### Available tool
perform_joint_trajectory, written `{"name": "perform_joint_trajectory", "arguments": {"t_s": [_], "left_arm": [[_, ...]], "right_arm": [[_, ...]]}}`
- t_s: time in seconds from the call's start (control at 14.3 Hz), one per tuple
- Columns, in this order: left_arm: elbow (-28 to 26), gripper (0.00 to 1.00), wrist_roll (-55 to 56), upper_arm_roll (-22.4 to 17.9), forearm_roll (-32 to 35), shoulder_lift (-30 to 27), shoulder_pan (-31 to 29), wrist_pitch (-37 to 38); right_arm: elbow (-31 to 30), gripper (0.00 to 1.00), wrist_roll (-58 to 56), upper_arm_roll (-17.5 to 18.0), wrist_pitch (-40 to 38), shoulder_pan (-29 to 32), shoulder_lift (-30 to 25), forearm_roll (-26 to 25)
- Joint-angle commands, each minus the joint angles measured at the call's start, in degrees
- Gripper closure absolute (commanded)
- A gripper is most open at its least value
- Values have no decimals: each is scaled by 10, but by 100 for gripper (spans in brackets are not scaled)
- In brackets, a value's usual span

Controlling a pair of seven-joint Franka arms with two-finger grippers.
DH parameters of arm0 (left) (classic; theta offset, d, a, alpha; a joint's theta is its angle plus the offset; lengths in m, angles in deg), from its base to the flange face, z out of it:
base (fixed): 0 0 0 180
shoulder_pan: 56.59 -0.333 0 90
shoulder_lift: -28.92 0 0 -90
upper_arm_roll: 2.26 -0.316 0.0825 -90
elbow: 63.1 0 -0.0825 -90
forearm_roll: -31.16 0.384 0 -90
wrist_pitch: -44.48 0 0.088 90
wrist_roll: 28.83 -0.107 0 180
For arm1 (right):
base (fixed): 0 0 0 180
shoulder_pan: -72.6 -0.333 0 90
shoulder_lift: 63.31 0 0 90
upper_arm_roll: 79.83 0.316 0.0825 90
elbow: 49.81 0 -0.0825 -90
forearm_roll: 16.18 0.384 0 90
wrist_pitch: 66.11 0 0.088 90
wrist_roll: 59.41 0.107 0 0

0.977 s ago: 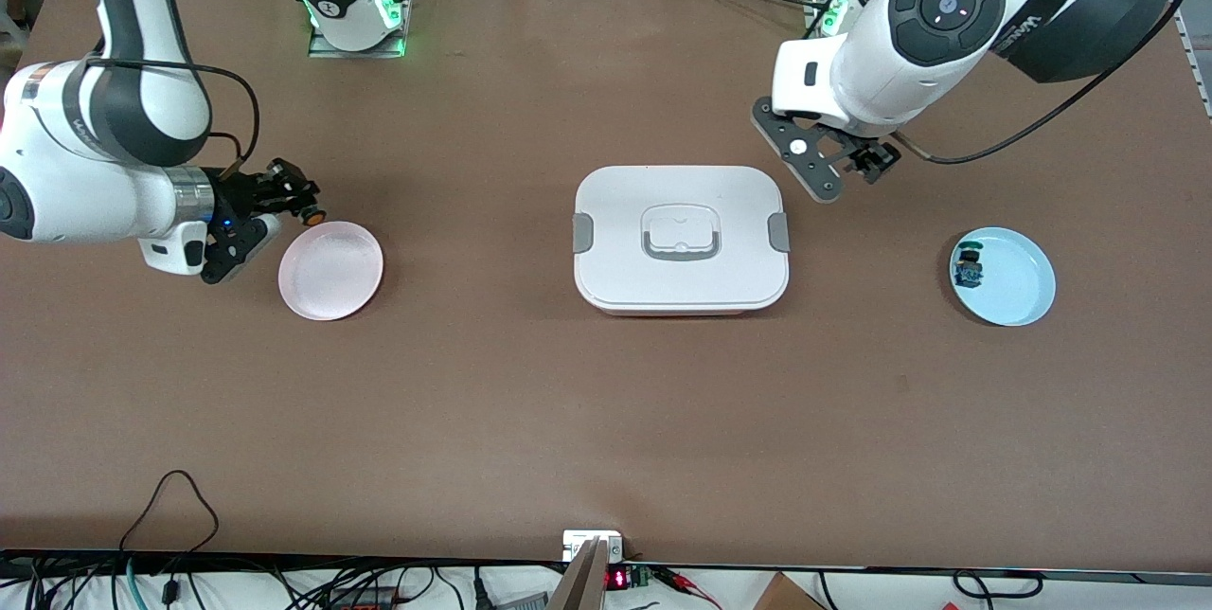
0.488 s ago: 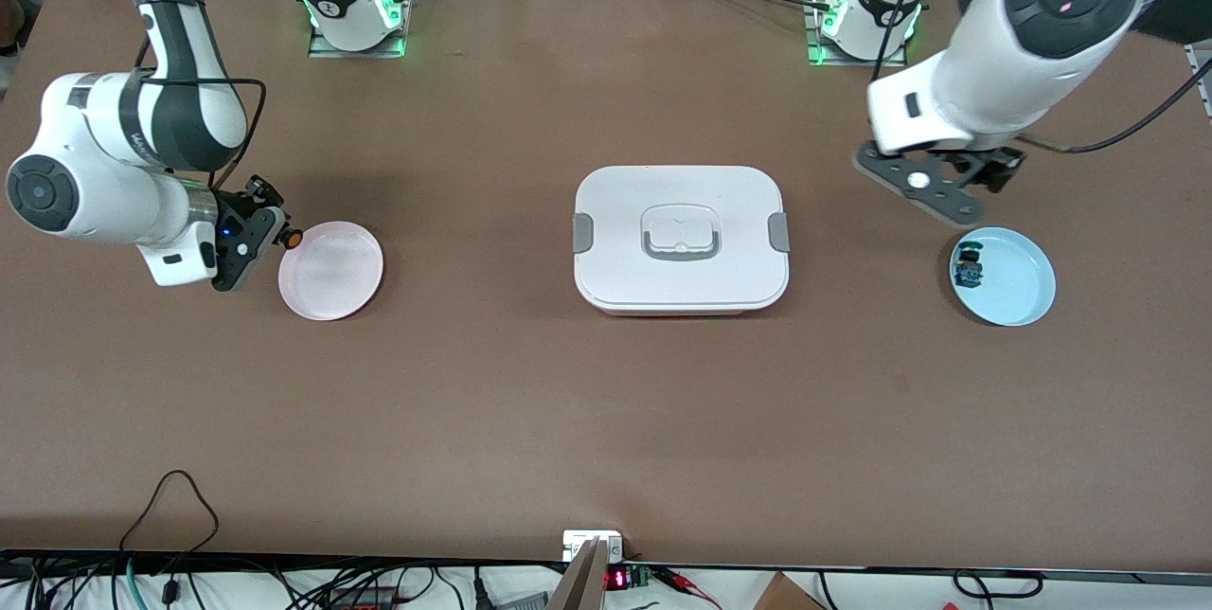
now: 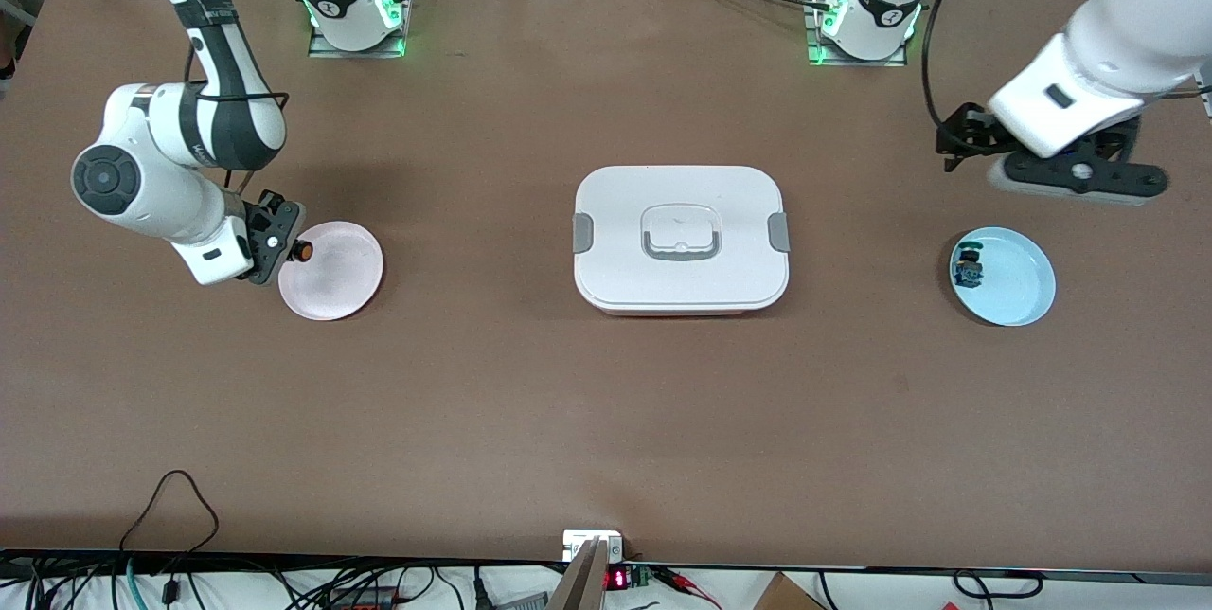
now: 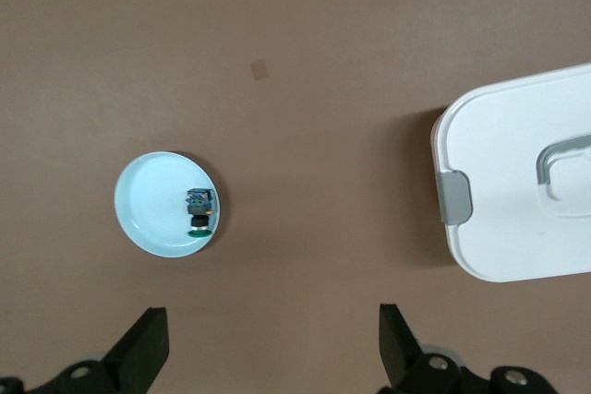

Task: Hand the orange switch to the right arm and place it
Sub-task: 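Lower the switch onto the white plate and open the right gripper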

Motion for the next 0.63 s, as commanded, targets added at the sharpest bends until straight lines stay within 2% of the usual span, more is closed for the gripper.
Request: {"name": "perform_joint_trajectory", "arguments": {"t_s": [0.0, 0.21, 0.56], "left_arm": [[-80, 0, 10, -27, -17, -63, 12, -43], [-104, 0, 8, -27, -15, -77, 11, -40], [-75, 0, 3, -35, -23, -47, -6, -40]], "right_arm": [[-43, 99, -11, 1, 60, -3, -8, -10], [-65, 99, -26, 1, 118, -13, 7, -10], [-72, 99, -96, 1, 172, -12, 44, -10]]}}
